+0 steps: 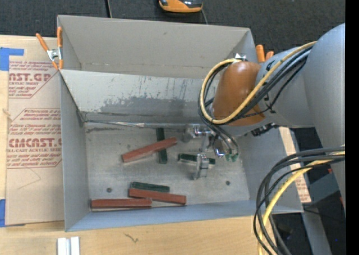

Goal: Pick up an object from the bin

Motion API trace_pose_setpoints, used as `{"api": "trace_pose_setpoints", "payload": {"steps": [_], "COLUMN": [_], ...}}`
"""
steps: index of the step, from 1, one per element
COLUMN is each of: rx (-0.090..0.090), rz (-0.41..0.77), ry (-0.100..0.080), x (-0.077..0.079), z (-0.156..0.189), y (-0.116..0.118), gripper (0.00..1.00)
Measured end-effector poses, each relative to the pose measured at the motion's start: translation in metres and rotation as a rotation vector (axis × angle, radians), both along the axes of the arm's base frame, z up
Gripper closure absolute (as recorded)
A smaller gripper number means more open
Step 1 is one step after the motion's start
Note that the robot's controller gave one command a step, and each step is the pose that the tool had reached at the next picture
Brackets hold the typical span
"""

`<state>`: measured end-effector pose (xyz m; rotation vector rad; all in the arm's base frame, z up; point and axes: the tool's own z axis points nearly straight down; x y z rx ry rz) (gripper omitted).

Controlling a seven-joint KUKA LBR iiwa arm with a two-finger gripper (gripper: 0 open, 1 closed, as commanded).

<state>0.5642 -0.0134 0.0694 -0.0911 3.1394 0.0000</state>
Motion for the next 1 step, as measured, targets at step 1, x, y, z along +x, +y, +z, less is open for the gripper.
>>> {"api": "trace_pose_setpoints", "payload": {"steps": [1], "rx": [0.001], "rz": [-0.193], "ry": [-0.001], "x": [-0.0067], "z": [0.0013], "y": [0.0006], "gripper": [1.0]}}
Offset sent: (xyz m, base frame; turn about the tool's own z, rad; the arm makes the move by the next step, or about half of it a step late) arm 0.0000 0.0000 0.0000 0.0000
